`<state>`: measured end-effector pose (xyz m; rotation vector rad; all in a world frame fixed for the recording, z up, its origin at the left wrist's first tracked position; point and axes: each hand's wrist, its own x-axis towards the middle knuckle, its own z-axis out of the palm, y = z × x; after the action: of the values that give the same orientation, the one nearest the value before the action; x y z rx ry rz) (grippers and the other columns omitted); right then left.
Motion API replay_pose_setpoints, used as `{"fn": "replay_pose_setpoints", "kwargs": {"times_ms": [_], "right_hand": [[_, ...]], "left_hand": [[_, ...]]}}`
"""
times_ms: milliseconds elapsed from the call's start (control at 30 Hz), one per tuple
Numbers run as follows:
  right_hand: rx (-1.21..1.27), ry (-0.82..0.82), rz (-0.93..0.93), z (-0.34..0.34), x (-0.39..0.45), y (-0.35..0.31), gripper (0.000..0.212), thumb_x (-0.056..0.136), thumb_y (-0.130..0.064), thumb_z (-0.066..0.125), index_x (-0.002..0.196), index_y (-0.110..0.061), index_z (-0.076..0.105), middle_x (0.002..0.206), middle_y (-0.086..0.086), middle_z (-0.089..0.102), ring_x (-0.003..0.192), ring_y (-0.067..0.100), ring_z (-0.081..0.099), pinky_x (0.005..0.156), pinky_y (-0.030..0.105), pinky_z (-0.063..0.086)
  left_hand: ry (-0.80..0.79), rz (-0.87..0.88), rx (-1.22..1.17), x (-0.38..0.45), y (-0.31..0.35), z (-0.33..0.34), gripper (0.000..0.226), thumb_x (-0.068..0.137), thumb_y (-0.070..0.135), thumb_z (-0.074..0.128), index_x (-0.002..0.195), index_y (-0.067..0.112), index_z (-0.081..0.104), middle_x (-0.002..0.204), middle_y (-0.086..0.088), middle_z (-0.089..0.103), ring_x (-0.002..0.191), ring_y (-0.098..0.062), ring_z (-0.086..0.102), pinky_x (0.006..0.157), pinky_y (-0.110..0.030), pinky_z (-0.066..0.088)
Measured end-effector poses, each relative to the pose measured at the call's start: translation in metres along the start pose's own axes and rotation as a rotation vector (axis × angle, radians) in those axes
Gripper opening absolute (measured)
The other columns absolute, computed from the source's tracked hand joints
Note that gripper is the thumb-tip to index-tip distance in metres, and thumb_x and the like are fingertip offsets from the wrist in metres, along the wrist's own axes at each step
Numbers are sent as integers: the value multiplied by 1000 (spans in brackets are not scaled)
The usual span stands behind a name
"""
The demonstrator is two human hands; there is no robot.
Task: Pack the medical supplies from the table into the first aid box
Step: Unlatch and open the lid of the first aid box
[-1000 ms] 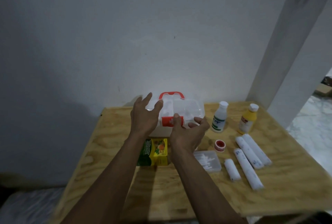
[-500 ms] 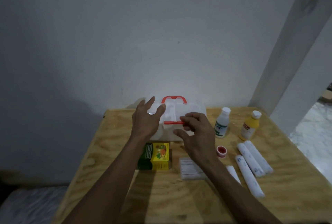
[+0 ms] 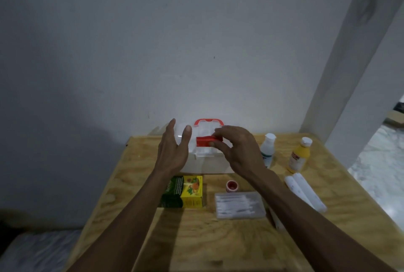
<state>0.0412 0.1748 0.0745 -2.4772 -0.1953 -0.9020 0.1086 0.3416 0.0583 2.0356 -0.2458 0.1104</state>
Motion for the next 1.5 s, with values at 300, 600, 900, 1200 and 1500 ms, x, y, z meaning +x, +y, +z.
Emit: {"fn": "replay_pose_setpoints", "kwargs": {"times_ms": [300, 600, 900, 1200, 1500], "right_hand": [[94, 63, 83, -16, 54, -2, 23, 89, -35, 65, 105, -19, 68, 93, 1, 74, 80, 21, 68, 71, 43, 55], [113, 140, 155, -14, 123, 10, 28, 88, -32, 68, 111, -17, 67, 104, 6, 73, 88, 18, 68, 82, 38, 57], [42, 243, 257, 12, 171, 36, 35, 88, -38, 67, 117, -19, 64, 106, 4, 72, 90, 20, 68, 84, 40, 57], [-53, 293, 185, 29, 174, 56, 36, 95, -34, 55, 127, -17, 60, 115, 12, 67, 100, 29, 64, 92, 44, 49], [-283, 165, 182, 26, 167, 58, 43, 101, -40, 39, 139, -22, 48, 127, 12, 56, 112, 31, 52, 93, 44, 42]], "left_hand": [[-29, -42, -83, -3, -3, 1, 101, 76, 72, 51, 154, 28, 4, 161, -4, 22, 144, -27, 29, 115, -46, 30], [-97, 41, 275, 5, -21, 12, 70, 91, 61, 46, 149, 23, 37, 164, -3, 6, 149, -28, 18, 118, -45, 26], [-73, 78, 323, 5, -27, 17, 57, 95, 59, 37, 143, 30, 46, 165, 2, 2, 148, -28, 21, 114, -49, 35], [-41, 99, 280, 5, -26, 19, 54, 96, 53, 40, 141, 26, 49, 164, 3, 6, 147, -26, 23, 114, -46, 35], [-44, 109, 283, 6, -27, 18, 53, 97, 51, 40, 141, 24, 50, 164, -1, 6, 147, -27, 23, 115, -43, 32]]}}
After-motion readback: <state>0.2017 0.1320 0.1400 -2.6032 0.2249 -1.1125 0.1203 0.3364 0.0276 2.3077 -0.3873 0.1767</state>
